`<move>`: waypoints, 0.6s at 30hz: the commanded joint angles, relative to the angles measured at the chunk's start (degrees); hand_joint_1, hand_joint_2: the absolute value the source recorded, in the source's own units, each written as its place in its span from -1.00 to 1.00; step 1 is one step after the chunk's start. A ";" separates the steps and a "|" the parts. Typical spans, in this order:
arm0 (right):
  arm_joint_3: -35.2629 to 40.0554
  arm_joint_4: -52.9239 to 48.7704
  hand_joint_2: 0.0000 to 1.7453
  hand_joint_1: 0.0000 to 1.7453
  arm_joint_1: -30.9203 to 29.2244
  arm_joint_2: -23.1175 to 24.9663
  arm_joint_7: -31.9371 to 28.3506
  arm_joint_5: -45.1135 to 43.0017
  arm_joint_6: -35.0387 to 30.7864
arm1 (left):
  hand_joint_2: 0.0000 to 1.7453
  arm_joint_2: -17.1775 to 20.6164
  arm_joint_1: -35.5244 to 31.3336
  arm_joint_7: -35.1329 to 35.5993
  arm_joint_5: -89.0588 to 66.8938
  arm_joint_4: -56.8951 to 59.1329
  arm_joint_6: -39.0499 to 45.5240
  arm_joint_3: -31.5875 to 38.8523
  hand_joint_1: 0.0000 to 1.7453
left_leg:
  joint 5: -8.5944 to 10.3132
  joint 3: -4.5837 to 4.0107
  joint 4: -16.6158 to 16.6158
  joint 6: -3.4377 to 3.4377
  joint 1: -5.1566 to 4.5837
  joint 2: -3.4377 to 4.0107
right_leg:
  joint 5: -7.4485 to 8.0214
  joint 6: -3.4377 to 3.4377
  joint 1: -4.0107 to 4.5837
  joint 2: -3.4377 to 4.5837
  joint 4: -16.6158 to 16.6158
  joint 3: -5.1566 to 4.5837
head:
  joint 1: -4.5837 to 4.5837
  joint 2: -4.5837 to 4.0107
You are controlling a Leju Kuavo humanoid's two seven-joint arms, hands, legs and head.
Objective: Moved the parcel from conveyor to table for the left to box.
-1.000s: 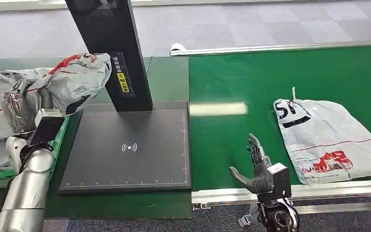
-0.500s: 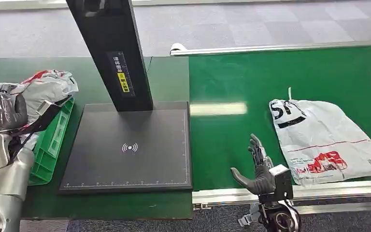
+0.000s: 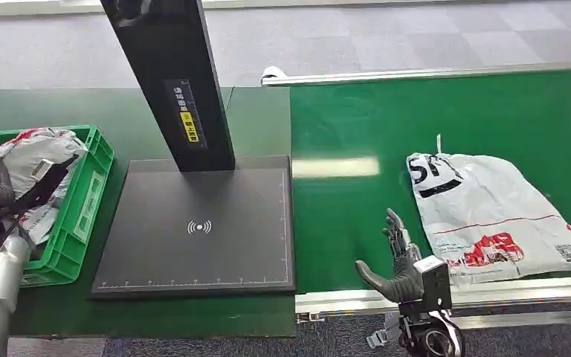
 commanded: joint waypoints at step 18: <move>-1.41 -0.40 1.00 -1.00 0.16 0.55 0.85 0.51 0.38 | 1.00 -3.83 -0.92 -0.39 4.38 1.75 -2.15 3.61 -1.00 | 0.01 0.04 -0.04 -0.01 -0.01 -0.05 | -0.01 -0.01 -0.01 -0.08 -0.03 0.04 | 0.00 0.00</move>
